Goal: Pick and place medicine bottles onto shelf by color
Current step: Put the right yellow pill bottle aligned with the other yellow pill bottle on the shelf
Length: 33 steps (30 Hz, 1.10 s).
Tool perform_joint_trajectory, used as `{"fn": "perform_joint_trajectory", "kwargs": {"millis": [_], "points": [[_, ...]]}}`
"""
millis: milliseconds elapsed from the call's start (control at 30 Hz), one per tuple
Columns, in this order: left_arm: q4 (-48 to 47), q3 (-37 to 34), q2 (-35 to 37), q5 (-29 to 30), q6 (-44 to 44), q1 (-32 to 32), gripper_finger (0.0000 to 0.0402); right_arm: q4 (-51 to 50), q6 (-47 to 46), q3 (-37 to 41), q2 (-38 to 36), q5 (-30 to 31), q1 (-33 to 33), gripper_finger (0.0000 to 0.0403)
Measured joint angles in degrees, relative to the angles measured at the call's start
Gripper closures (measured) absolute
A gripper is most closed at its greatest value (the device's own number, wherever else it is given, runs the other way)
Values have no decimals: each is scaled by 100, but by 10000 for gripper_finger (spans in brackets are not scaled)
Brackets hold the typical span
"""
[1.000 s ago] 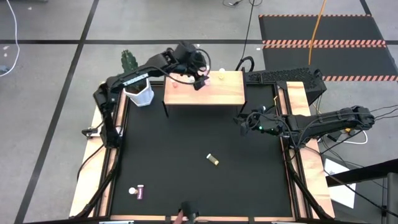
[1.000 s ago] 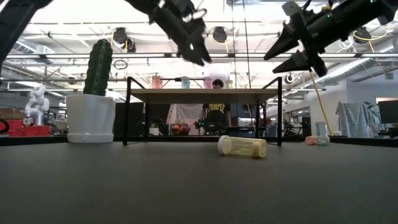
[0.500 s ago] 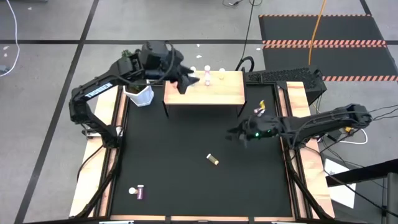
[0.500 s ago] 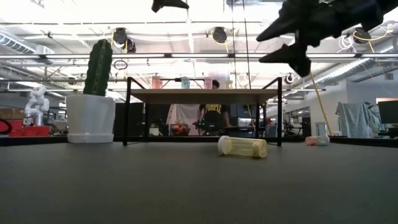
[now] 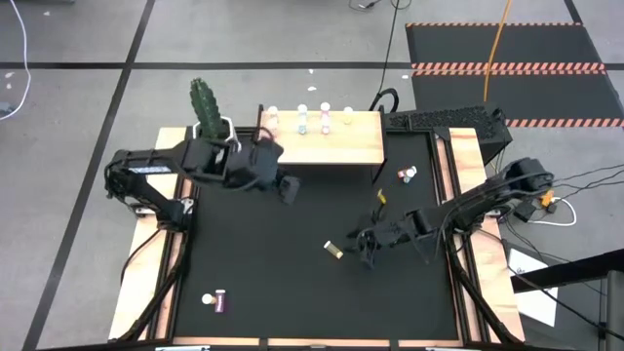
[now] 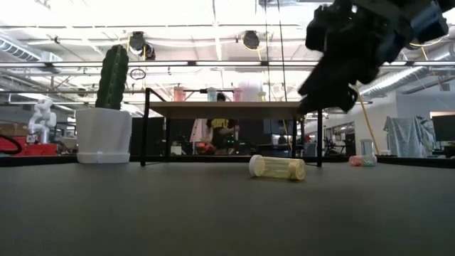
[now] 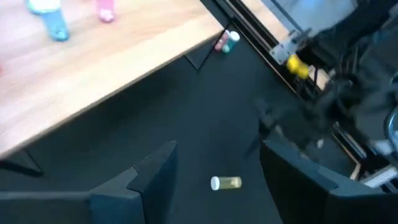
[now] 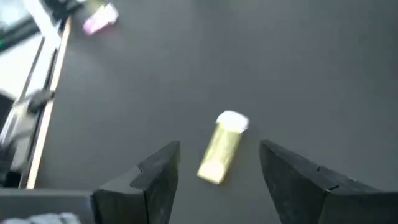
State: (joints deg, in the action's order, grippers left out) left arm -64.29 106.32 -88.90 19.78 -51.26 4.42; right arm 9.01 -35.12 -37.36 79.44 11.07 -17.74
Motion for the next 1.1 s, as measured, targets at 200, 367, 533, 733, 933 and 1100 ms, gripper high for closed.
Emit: {"fn": "perform_joint_trajectory", "kwargs": {"millis": [200, 367, 533, 733, 933, 1100], "points": [[76, -202, 1, 1288, -1217, 606, 178, 696, 156, -7, 802, -232, -282, 180], [104, -823, -2, 1610, -2074, 789, 177, 1008, 317, -2, 1422, -133, -328, 140], [221, -1597, -4, 1330, -2817, 842, 162, 1436, 324, 2, 1818, 262, -334, 103], [616, -2269, -9, 701, -3163, 750, 143, 2079, 302, -46, 2346, 284, -303, 119], [1133, -2680, -8, 172, -3183, 789, 138, 1941, 119, -152, 2544, 387, -296, 189], [1164, -2717, -9, -32, -3289, 899, 145, 1449, -277, -148, 2356, 426, -291, 269]]}}
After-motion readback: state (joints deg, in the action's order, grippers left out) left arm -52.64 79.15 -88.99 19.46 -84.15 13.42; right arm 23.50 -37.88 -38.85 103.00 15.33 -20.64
